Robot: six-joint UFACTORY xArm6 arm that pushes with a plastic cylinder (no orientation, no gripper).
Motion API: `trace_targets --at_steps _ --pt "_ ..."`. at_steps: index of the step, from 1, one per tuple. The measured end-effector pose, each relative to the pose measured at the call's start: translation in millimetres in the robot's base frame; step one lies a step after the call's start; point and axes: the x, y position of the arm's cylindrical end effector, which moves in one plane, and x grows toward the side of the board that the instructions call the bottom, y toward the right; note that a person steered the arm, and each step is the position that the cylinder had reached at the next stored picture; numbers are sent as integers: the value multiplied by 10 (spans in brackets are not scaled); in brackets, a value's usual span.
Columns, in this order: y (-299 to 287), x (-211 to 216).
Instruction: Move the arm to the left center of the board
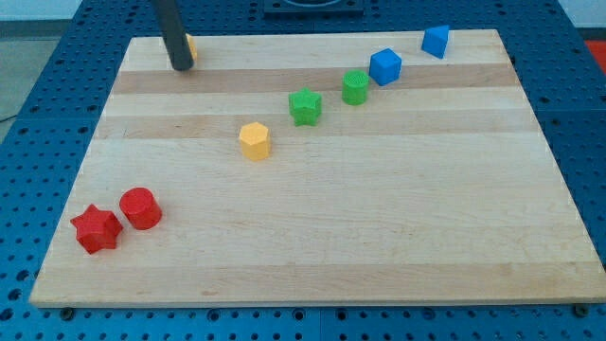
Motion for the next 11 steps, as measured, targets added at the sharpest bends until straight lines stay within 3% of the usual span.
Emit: trace_targets --at_steps 1,3,5,7,8,9,11 --pt "-50 -30" --pt "500 389" --pt "556 389" --pt "366 848" --pt "635 860" --pt "395 1236" --pt "-845 1260"
